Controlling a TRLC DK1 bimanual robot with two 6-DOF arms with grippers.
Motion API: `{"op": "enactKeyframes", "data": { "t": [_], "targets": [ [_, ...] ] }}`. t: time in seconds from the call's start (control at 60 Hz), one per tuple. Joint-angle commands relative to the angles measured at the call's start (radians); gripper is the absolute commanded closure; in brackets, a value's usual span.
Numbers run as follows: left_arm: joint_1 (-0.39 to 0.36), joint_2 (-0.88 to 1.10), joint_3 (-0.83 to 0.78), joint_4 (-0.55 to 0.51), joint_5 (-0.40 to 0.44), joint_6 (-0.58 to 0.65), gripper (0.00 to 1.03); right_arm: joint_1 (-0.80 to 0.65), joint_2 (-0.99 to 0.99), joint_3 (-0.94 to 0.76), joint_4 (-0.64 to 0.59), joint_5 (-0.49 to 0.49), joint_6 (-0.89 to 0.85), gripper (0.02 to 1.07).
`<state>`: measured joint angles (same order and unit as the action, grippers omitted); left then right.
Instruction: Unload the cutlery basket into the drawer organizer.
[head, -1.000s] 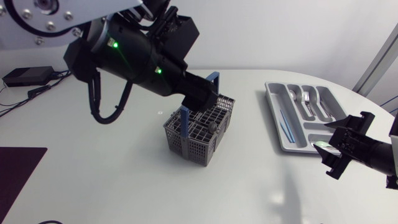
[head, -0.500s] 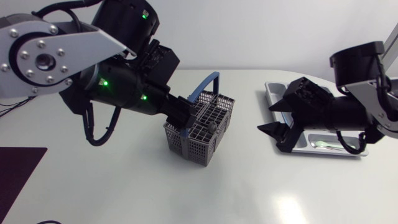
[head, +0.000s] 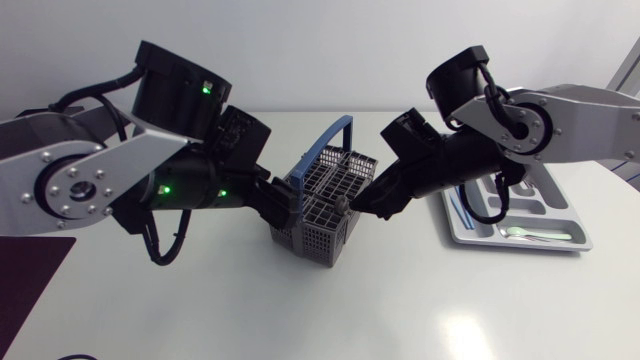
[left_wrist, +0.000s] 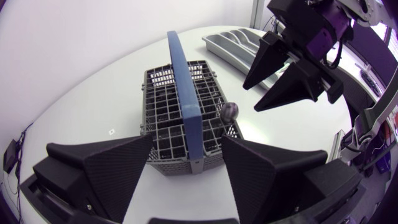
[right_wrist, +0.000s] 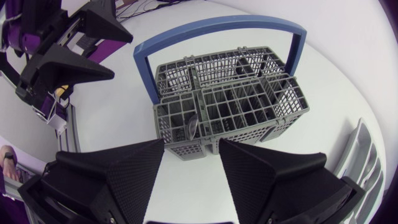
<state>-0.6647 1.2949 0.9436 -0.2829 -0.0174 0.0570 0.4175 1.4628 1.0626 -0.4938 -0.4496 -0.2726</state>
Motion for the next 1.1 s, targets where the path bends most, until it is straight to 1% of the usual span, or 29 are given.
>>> {"op": "enactKeyframes", "data": {
  "t": [0.0,0.133,0.2,0.217,0.267,0.367,0.417,0.467,0.567,0.617,0.65,0.817,0.85,0.9,1.0,1.083],
  "targets": [
    [0.019,-0.023,-0.052,0.042,-0.007,0.023,0.12,0.001,0.047,0.04,-0.019,-0.014,0.07,0.48],
    [0.02,-0.032,-0.071,0.034,0.0,0.023,0.12,0.004,0.083,0.066,-0.025,-0.026,0.113,0.48],
    [0.022,-0.051,-0.088,0.033,0.033,0.023,0.12,0.018,0.103,0.077,-0.028,-0.035,0.124,0.49],
    [0.022,-0.065,-0.098,0.031,0.054,0.032,0.12,0.024,0.111,0.08,-0.025,-0.035,0.128,0.5],
    [0.022,-0.077,-0.111,0.028,0.076,0.04,0.12,0.032,0.128,0.086,-0.025,-0.035,0.131,0.52],
    [0.024,-0.091,-0.121,-0.019,0.12,0.076,0.12,0.033,0.148,0.097,-0.023,-0.035,0.131,0.53],
    [0.022,-0.105,-0.141,-0.027,0.143,0.104,0.12,0.035,0.153,0.103,-0.022,-0.034,0.131,0.58],
    [0.022,-0.109,-0.149,-0.047,0.163,0.127,0.12,0.035,0.156,0.109,-0.023,-0.032,0.131,0.6],
    [0.02,-0.114,-0.167,-0.068,0.186,0.162,0.12,0.037,0.163,0.119,-0.023,-0.032,0.133,0.66],
    [0.019,-0.118,-0.183,-0.068,0.188,0.178,0.12,0.038,0.169,0.122,-0.023,-0.031,0.135,0.71],
    [0.017,-0.12,-0.19,-0.068,0.188,0.184,0.12,0.037,0.172,0.123,-0.023,-0.031,0.135,0.72],
    [0.013,-0.129,-0.213,-0.065,0.195,0.204,0.12,0.037,0.194,0.137,-0.026,-0.031,0.136,0.91],
    [0.011,-0.129,-0.218,-0.064,0.197,0.211,0.15,0.037,0.199,0.14,-0.029,-0.031,0.136,0.94],
    [0.011,-0.129,-0.221,-0.058,0.197,0.213,0.18,0.037,0.199,0.14,-0.031,-0.031,0.136,0.96],
    [0.013,-0.128,-0.223,-0.041,0.197,0.218,0.18,0.037,0.194,0.145,-0.043,-0.034,0.133,1.0],
    [0.02,-0.121,-0.226,-0.025,0.197,0.219,0.18,0.037,0.183,0.145,-0.051,-0.035,0.133,1.01]
  ]
}}
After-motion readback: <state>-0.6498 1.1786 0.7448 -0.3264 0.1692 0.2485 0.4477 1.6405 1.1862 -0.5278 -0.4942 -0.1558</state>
